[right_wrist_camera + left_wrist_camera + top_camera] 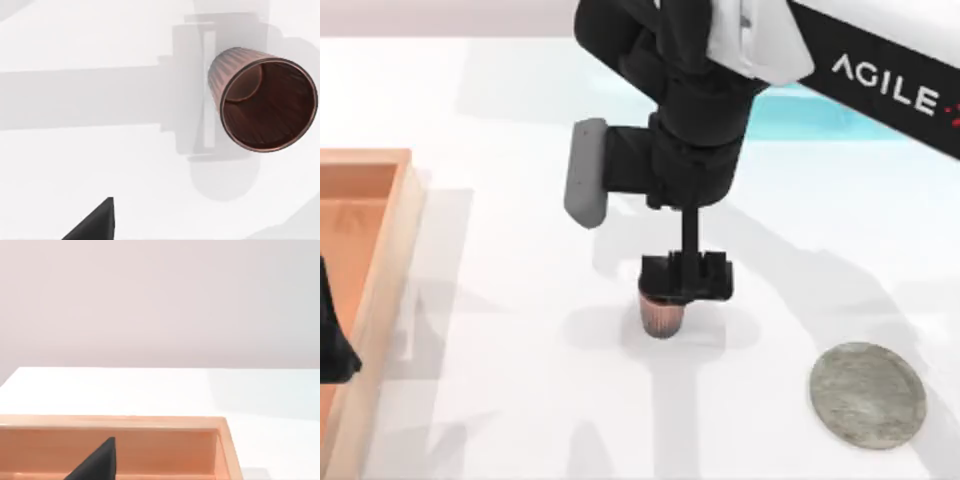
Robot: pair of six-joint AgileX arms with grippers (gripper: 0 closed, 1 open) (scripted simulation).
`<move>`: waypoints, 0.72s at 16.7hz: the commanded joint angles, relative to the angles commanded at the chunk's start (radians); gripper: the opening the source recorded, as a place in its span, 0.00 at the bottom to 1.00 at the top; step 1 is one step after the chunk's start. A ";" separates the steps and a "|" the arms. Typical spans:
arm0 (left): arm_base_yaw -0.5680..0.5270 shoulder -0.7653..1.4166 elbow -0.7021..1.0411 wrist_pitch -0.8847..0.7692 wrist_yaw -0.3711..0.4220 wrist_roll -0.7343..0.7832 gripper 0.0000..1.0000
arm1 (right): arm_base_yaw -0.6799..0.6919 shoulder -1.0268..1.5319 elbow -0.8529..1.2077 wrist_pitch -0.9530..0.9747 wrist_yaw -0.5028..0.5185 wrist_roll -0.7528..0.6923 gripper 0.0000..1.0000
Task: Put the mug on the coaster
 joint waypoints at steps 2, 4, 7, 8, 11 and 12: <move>0.000 0.000 0.000 0.000 0.000 0.000 1.00 | 0.011 0.059 0.071 -0.049 0.013 -0.009 1.00; 0.000 0.000 0.000 0.000 0.000 0.000 1.00 | 0.017 0.089 0.113 -0.078 0.021 -0.014 1.00; 0.000 0.000 0.000 0.000 0.000 0.000 1.00 | 0.018 0.095 0.122 -0.085 0.023 -0.015 1.00; 0.000 0.000 0.000 0.000 0.000 0.000 1.00 | 0.018 0.095 0.122 -0.085 0.023 -0.015 1.00; 0.000 0.000 0.000 0.000 0.000 0.000 1.00 | 0.013 0.093 0.117 -0.080 0.022 -0.014 1.00; 0.000 0.000 0.000 0.000 0.000 0.000 1.00 | 0.015 0.092 0.103 -0.066 0.023 -0.015 1.00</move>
